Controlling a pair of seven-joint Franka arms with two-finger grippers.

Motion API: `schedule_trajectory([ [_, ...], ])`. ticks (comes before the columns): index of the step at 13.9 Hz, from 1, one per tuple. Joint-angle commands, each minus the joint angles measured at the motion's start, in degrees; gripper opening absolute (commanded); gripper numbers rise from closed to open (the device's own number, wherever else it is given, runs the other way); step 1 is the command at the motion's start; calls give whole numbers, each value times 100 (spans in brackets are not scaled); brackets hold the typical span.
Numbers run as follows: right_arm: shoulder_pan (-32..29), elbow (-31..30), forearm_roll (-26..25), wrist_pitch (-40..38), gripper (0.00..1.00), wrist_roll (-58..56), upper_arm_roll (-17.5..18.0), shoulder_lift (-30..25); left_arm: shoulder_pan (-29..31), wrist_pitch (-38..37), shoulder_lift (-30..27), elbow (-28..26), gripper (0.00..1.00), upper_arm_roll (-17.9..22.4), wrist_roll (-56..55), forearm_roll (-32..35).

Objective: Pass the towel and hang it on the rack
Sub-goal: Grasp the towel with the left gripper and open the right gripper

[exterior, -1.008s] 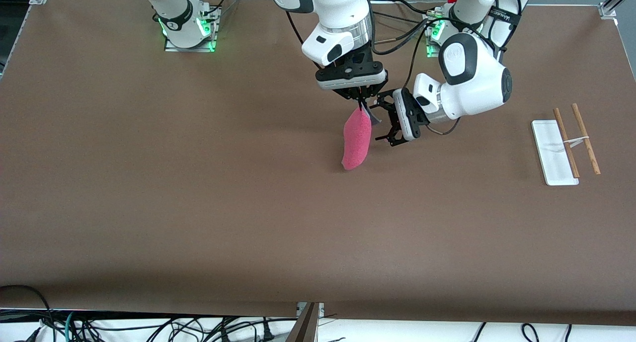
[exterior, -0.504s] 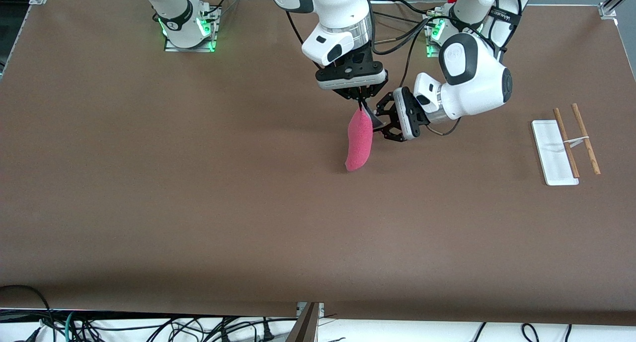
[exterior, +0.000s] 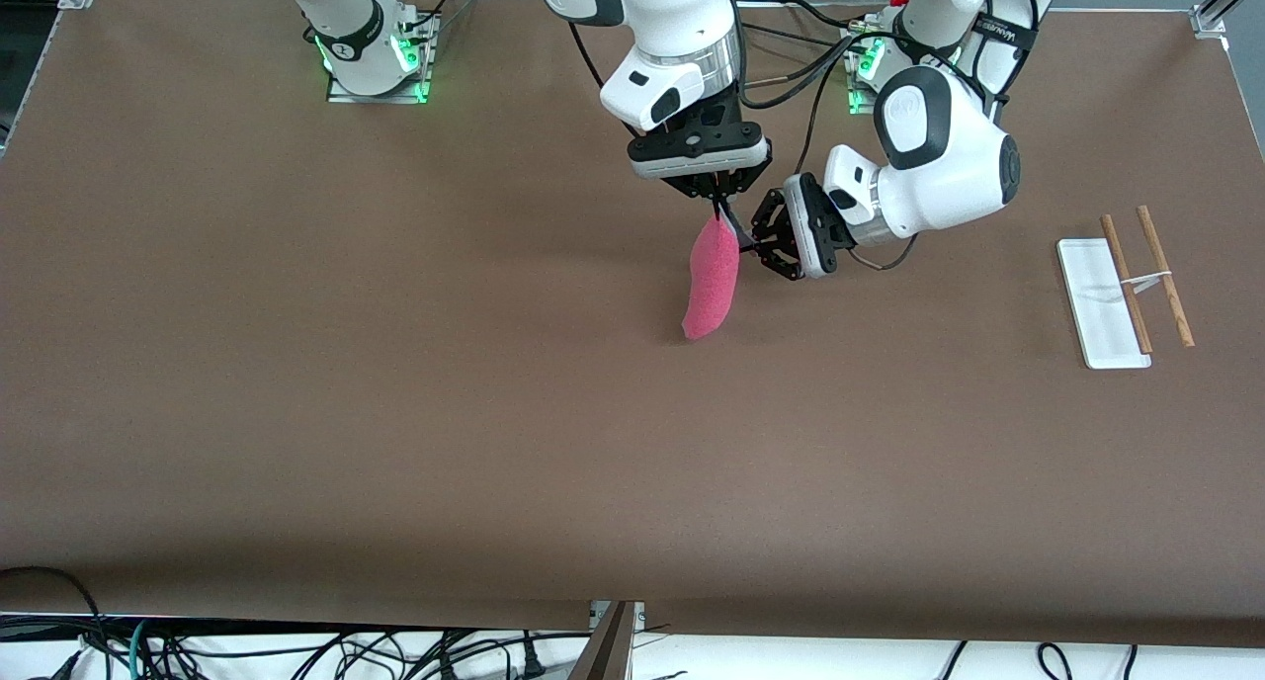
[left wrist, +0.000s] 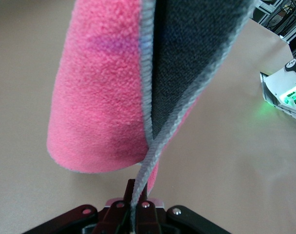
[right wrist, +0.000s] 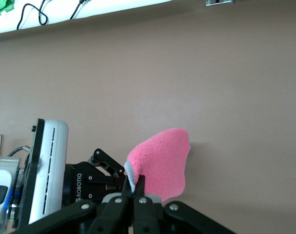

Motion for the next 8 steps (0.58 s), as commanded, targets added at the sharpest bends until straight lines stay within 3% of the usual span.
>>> schedule_trajectory([
  [1, 19, 23, 60, -16, 5, 51, 3, -45, 60, 17, -92, -7, 0, -4, 215, -172],
  [3, 10, 23, 52, -16, 45, 33, -6, -54, 69, 8, -92, 28, 0, 31, 171, -146],
  [4, 10, 23, 43, -16, 81, 7, -15, -54, 139, -10, -92, 89, 0, 31, 171, -128],
  [5, 1, 23, 43, -7, 100, -20, -32, -54, 218, -27, -92, 107, 0, 31, 180, -110],
  [8, -25, 23, 34, -77, 100, -151, -50, -63, 420, -184, -128, 203, 0, 40, 180, -84],
])
